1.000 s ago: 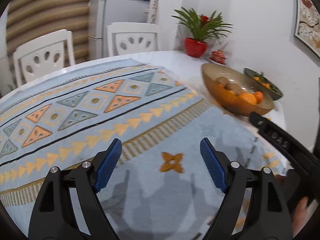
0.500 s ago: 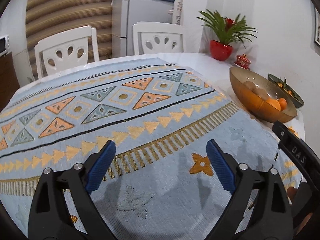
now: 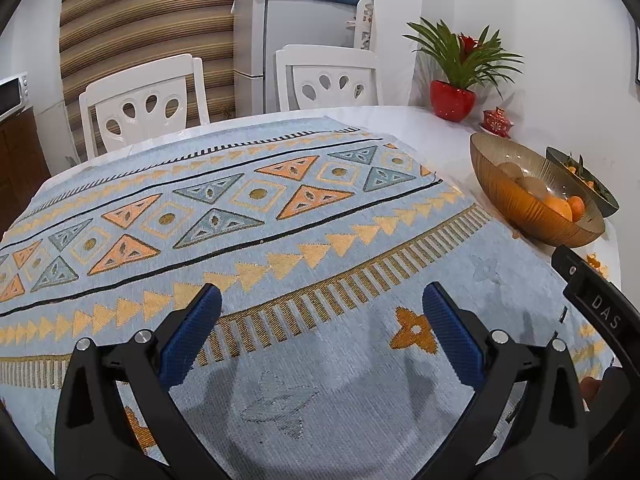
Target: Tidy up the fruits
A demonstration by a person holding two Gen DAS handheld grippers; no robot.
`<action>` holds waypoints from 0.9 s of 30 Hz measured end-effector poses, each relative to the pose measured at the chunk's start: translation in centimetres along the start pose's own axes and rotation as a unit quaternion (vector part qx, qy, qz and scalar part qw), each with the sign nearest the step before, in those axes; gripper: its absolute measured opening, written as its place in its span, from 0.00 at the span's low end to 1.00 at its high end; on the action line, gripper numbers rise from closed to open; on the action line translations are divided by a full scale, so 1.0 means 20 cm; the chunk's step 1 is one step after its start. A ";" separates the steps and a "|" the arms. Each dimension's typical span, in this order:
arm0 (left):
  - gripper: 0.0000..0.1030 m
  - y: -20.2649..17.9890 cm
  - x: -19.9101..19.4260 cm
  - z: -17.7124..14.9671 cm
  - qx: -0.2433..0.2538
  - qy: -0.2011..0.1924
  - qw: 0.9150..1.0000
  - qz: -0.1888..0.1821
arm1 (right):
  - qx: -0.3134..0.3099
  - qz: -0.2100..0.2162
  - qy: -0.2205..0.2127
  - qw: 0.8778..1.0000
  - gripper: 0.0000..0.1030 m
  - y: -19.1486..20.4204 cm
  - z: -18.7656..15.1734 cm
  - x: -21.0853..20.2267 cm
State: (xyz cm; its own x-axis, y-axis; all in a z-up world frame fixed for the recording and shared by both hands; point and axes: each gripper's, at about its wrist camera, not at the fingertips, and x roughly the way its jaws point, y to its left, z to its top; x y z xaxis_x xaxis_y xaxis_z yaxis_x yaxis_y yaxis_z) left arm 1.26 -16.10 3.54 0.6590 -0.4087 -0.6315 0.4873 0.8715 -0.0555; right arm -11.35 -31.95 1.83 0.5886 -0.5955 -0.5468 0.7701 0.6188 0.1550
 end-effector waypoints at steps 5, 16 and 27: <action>0.97 0.00 0.01 0.00 -0.002 0.005 1.000 0.002 | -0.001 -0.002 0.003 1.000 0.95 0.01 0.00 0.00; 0.97 -0.02 0.01 0.00 0.007 0.009 1.000 0.015 | 0.000 -0.001 0.007 1.000 0.95 0.00 -0.01 0.01; 0.97 -0.02 0.01 0.00 0.012 0.009 1.000 0.019 | 0.000 -0.001 0.009 1.000 0.95 0.00 -0.01 0.02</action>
State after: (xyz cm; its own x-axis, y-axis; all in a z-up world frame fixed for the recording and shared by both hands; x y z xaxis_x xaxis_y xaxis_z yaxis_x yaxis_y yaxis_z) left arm 1.08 -16.56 3.38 0.6660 -0.3709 -0.6472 0.4765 0.8791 -0.0135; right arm -11.18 -32.03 1.53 0.5835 -0.5872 -0.5610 0.7708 0.6179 0.1549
